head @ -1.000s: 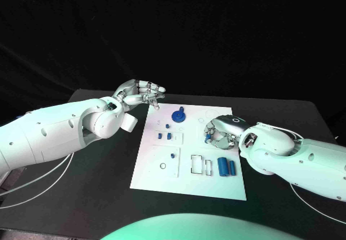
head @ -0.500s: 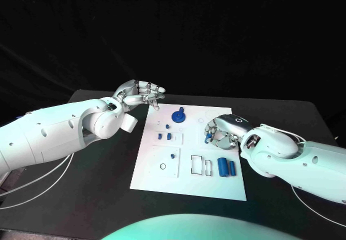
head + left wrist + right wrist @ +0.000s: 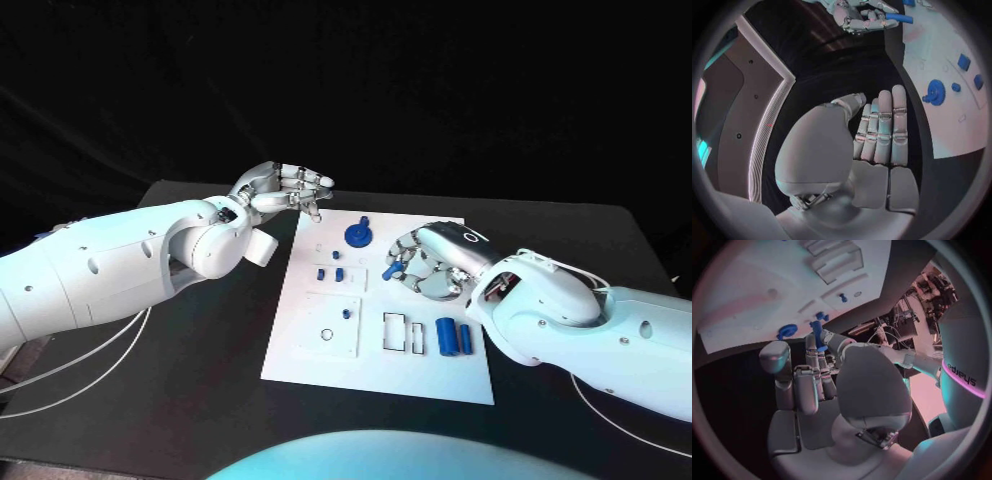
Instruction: Assemble the parts on the task board
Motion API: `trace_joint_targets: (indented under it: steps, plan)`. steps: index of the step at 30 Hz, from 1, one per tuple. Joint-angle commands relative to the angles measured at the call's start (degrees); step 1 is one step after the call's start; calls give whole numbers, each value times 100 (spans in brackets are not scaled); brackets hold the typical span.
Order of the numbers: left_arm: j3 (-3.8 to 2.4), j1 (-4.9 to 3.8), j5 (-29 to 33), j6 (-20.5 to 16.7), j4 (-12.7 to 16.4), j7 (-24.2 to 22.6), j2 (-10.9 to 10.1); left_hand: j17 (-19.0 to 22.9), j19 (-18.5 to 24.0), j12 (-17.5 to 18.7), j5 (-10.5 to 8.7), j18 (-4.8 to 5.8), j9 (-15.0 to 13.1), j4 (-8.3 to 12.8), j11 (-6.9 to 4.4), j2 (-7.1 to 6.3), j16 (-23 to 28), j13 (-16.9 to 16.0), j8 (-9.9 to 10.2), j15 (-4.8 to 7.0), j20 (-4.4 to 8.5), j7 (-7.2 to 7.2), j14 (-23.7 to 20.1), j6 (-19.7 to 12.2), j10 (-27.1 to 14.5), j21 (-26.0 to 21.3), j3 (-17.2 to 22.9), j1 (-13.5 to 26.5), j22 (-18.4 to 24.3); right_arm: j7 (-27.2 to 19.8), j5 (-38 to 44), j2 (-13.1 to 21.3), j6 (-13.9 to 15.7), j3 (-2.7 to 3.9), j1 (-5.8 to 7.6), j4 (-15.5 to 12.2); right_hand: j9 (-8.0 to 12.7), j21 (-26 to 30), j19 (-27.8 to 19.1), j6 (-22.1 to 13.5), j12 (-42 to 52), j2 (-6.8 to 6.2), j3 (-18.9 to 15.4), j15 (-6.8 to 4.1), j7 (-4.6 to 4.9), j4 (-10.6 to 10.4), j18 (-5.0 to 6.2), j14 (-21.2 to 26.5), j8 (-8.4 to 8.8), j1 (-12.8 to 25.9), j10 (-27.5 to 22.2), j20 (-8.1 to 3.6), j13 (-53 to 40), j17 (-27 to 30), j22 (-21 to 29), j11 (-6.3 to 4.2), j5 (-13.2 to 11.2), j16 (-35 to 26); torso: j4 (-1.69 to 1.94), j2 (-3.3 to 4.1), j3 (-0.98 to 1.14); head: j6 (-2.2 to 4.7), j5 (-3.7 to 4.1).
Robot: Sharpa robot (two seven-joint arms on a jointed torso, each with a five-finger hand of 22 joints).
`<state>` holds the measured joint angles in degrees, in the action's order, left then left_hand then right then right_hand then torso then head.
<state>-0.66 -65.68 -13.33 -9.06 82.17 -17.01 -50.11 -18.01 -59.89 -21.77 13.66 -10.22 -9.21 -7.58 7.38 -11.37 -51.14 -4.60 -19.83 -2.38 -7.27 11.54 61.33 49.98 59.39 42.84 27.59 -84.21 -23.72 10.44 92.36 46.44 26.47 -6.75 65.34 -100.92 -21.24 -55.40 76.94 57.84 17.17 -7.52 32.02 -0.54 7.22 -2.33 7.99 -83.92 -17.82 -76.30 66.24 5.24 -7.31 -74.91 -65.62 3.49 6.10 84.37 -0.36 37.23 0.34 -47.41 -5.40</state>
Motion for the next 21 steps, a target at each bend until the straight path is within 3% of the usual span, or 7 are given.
trace_joint_targets:
  steps: [1,10,15,21]
  plan:
    - [-5,-6,30,61,0,-63,26,6,32,29,12,-30,5,32,-13,1,40,-3,26,-17,-6,9,-29,-44,-35,-26,0,64,9,-123,-91,-182,89,-3,-54,-98,-72,-1,-3,36,14,33,24,-43,-2,31,-73,-354,-37,-13,32,-29,-10,-262,7,-11,22,27,-2,2,0,-9,-31]
    - [-5,-6,31,64,-24,-73,90,6,32,29,12,-30,5,32,-13,1,40,-3,26,-17,-6,9,-29,-44,-35,-26,0,64,9,-262,-94,-831,-4,-60,-277,-31,-77,30,-13,10,-4,41,36,-41,12,44,-69,-355,-35,-20,16,-33,-11,-270,26,-3,40,31,20,10,-9,-6,-101]
    - [-5,-6,32,62,-23,-71,105,5,30,26,11,-31,5,46,-14,7,45,-5,23,-17,-6,8,-30,-44,-37,-32,7,67,13,-301,-170,-1054,-140,-97,-385,154,-78,42,-17,0,-11,44,37,-38,19,44,-68,-356,-33,-14,9,-33,-11,-273,33,3,42,33,-4,12,-5,-35,-185]
    - [-5,-6,32,61,-18,-70,107,5,30,26,11,-31,5,46,-14,7,45,-5,23,-17,-6,8,-30,-44,-37,-32,7,67,13,-305,-177,-1205,-412,-140,-493,360,-79,54,-21,-5,-14,45,37,-37,21,43,-66,-354,-33,-12,6,-33,-11,-265,40,5,43,29,-8,10,1,-72,-241]
